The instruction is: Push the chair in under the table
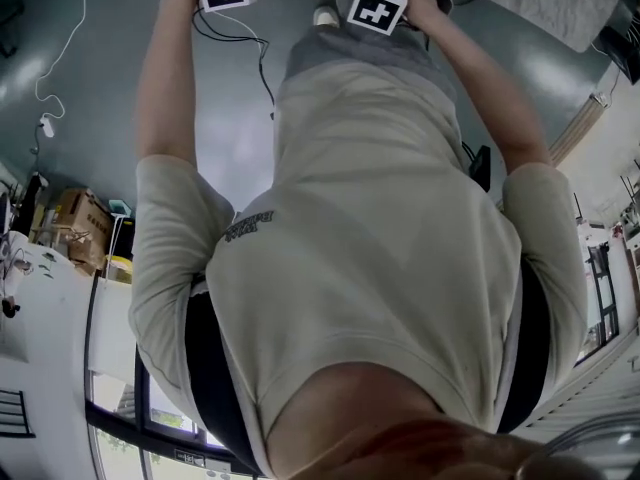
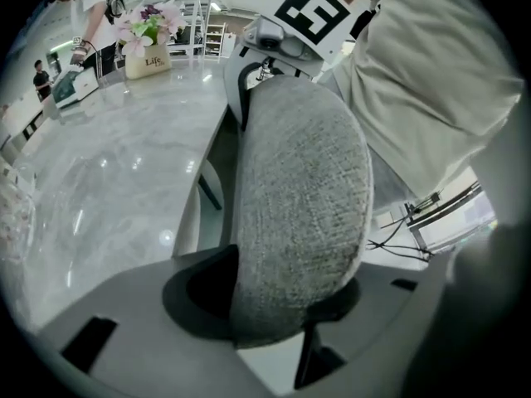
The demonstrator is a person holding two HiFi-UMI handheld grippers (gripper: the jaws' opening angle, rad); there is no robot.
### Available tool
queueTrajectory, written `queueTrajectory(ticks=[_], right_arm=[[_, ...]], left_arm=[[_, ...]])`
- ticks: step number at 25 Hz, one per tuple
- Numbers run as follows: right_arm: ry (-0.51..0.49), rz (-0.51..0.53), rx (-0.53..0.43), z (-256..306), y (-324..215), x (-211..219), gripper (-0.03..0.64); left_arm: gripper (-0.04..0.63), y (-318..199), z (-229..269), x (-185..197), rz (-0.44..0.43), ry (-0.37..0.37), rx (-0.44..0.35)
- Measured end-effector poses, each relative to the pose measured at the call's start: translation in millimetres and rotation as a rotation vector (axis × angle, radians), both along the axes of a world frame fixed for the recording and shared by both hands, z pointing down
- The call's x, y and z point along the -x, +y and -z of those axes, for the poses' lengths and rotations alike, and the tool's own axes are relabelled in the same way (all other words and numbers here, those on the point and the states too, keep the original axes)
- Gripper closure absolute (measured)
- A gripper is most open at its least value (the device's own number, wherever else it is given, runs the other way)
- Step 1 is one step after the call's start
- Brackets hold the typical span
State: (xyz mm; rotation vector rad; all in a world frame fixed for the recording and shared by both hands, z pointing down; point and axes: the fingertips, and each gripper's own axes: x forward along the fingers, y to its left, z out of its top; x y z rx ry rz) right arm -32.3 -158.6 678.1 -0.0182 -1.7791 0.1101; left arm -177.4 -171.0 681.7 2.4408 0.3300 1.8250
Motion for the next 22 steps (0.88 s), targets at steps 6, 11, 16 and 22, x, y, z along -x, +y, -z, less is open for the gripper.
queueTrajectory(ticks=[6,11,16,22], right_arm=[[-0.025,-0.020,0.014,0,5,11,0.419],[-0.025,-0.020,0.135,2,13,7,0.377],[-0.053,-0.043,0.239,23,11,10,0.333],[-0.211,-0.205,0.319,96,-15,2,0.370]], left_arm=[[0.379,3,1,11,0.009,-0.026,0.008],[0.374,3,3,9,0.059,-0.069,0.006],[0.373,15,4,23,0.146,-0.142,0.026],[0.373,16,59,19,0.279,-0.140,0.023]])
